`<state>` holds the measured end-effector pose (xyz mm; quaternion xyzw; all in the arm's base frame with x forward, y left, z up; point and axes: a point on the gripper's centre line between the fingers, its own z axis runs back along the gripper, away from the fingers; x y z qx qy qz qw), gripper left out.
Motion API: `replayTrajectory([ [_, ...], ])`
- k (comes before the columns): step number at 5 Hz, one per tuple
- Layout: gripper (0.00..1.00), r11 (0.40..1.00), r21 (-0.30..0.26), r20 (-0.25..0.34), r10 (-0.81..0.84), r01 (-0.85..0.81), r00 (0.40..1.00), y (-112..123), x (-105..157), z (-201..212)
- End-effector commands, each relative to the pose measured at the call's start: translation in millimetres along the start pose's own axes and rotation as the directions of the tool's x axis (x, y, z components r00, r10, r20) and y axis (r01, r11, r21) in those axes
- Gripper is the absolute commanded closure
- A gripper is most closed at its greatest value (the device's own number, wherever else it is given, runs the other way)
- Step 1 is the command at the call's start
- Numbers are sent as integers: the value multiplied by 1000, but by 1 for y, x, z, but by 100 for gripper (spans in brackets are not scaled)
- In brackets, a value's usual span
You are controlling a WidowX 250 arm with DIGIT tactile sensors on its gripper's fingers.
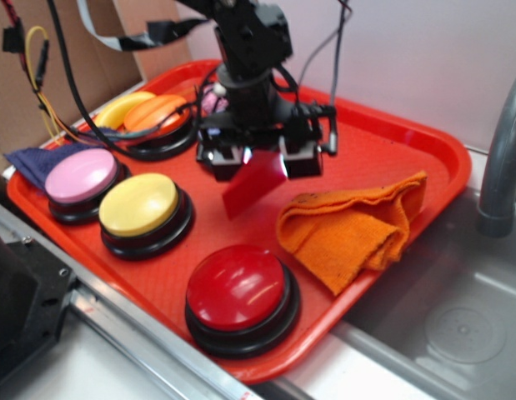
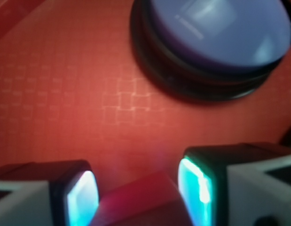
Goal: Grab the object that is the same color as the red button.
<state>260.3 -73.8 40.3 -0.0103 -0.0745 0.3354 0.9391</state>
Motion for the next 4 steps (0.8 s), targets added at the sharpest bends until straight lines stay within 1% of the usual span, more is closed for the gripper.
replayTrajectory([
  [1, 100, 951, 11, 21, -309, 309, 951, 4, 34, 86],
  [2, 100, 899, -17, 25, -438, 438, 899, 15, 39, 120],
  [3, 100, 888, -13, 47, -458, 459, 888, 26, 45, 146],
  [4, 100, 886, -43, 80, -457, 461, 886, 35, 48, 166],
])
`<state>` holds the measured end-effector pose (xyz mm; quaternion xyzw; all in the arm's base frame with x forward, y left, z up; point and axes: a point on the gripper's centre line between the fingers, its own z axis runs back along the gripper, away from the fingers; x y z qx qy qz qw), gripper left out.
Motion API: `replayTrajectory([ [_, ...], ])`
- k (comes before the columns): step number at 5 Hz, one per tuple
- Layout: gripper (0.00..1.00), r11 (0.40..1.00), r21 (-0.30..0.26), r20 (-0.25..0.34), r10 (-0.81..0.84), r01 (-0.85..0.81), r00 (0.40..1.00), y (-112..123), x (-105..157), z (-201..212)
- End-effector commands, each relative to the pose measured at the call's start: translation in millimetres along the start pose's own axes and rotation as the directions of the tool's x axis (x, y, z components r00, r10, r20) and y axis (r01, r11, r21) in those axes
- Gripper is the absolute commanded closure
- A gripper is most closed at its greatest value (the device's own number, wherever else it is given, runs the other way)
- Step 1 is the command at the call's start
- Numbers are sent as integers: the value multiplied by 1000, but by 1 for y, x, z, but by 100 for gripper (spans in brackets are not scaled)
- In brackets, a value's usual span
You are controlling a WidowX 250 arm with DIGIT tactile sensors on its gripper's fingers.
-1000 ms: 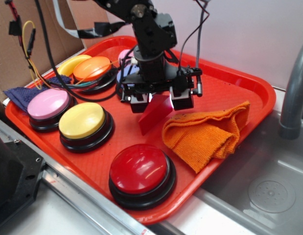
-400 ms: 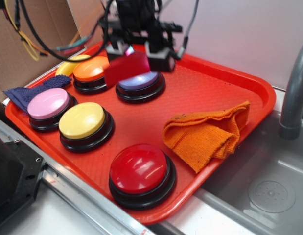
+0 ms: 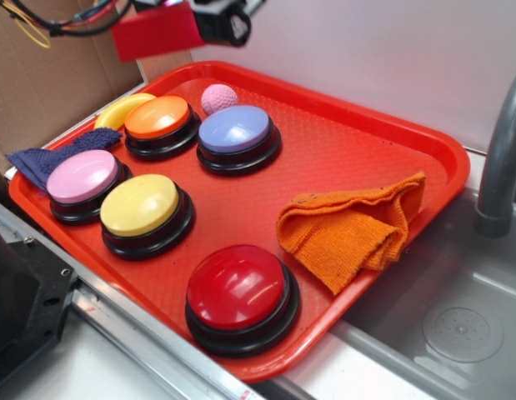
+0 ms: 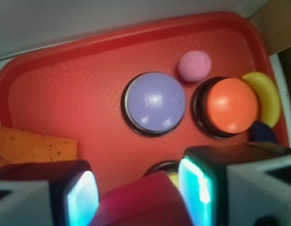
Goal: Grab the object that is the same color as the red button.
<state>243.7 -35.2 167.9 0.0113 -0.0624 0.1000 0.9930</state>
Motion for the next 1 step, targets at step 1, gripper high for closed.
replayTrajectory([
  [1, 100, 998, -57, 198, 43, -32, 979, 35, 9, 49],
])
